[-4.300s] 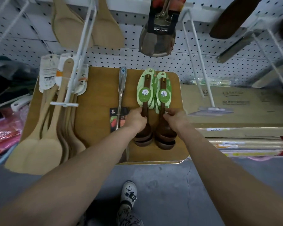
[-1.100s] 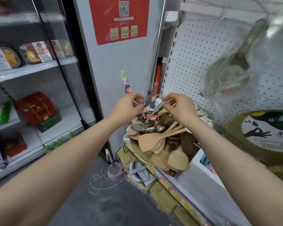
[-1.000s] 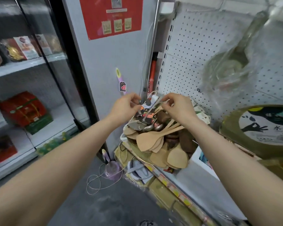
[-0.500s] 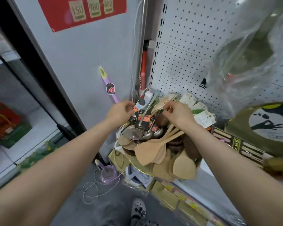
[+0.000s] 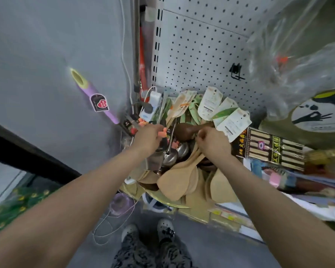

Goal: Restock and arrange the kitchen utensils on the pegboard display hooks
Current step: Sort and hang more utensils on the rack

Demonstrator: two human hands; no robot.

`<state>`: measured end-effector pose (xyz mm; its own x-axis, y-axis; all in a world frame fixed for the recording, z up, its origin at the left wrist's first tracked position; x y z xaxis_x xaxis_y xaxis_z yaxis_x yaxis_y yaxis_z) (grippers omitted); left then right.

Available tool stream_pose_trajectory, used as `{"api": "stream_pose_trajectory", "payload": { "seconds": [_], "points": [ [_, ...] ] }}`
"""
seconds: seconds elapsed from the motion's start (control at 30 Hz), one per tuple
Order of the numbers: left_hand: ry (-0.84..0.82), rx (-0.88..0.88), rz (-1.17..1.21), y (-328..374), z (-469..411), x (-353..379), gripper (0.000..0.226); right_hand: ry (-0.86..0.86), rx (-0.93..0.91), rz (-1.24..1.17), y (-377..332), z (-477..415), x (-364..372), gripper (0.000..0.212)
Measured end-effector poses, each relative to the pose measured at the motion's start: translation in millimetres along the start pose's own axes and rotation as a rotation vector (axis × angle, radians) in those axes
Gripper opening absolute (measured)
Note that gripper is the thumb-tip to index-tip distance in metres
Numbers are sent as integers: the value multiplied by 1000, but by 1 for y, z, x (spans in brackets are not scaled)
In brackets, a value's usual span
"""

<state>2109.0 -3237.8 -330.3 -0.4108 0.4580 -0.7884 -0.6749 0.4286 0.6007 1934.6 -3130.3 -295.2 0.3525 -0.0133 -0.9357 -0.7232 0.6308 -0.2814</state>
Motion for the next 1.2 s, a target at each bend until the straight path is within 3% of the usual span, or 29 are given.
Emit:
{"api": "stream_pose_trajectory", "payload": {
  "seconds": [0.17,0.3,0.47,0.7,0.87,1.03,1.2],
  "points": [
    [-71,187,-24,20,-35,23,42,25,212,35,22,5,15,31],
    [-88,346,-83,45,-61,49,28,-28,362,9,40,8,24,38],
    [-107,425,-141,72,-79,76,34,-34,433,-34,47,4,29,47],
    [-145,397,-176,81,-93,74,22,-39,504,-83,43,-2,32,58],
    [-143,346,-169,78,-94,56,23,-58,552,-244,28,-8,29,45],
    [-111,194,17,67,-94,35,31,-31,506,-250,11,-15,12,40],
    [11,104,71,46,-79,21,38,-129,486,-257,4,-18,27,59]
  ]
}}
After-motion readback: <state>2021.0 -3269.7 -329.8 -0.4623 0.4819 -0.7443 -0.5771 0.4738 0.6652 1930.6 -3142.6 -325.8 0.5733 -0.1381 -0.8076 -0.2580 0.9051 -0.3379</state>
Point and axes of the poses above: each hand's wrist, its own z-axis away from the middle knuckle, its own x-axis out of the palm, y = z × x, the point moved 1 cm from there along -z, towards the middle knuckle, and after that the axes turned 2 degrees about -y, right-handed, at the moved point
